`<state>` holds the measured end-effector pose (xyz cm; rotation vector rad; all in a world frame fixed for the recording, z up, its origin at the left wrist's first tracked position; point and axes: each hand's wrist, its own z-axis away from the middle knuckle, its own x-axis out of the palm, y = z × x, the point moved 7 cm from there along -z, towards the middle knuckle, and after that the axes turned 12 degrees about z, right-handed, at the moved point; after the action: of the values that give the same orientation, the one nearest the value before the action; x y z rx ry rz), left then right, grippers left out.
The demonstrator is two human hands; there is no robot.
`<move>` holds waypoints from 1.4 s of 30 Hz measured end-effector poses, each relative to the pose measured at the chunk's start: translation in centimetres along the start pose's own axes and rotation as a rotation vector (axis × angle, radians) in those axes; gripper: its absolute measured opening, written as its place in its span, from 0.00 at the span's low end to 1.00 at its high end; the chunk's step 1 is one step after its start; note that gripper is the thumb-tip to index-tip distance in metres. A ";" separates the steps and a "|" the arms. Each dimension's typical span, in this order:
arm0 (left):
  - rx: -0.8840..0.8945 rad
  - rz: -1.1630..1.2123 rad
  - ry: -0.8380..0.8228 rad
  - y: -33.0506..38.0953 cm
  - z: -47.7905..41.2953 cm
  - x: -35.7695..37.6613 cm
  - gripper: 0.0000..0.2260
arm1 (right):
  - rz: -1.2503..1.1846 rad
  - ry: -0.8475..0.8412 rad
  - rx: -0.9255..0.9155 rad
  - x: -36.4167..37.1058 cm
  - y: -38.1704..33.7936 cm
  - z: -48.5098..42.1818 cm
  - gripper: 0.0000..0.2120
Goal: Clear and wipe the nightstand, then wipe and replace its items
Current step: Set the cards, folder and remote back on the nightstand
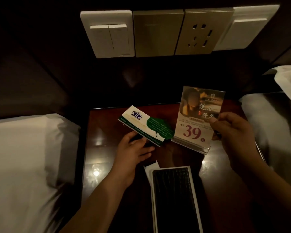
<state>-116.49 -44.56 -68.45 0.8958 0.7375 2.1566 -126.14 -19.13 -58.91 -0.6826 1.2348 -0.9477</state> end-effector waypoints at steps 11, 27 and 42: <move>0.219 -0.146 0.110 0.7 2.5 -2.4 0.13 | -0.036 -0.128 -0.050 2.0 -1.6 1.0 0.06; 0.410 -0.048 0.062 8.9 3.8 -6.5 0.09 | -0.115 -0.474 -0.047 12.6 -4.8 3.2 0.04; 0.310 0.116 0.147 9.4 -0.2 -12.1 0.10 | -0.231 -0.215 0.540 12.6 3.8 1.6 0.10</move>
<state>-113.68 -59.54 -66.53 0.9618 1.1428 2.2655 -123.09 -28.60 -67.72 -0.4822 0.6718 -1.2973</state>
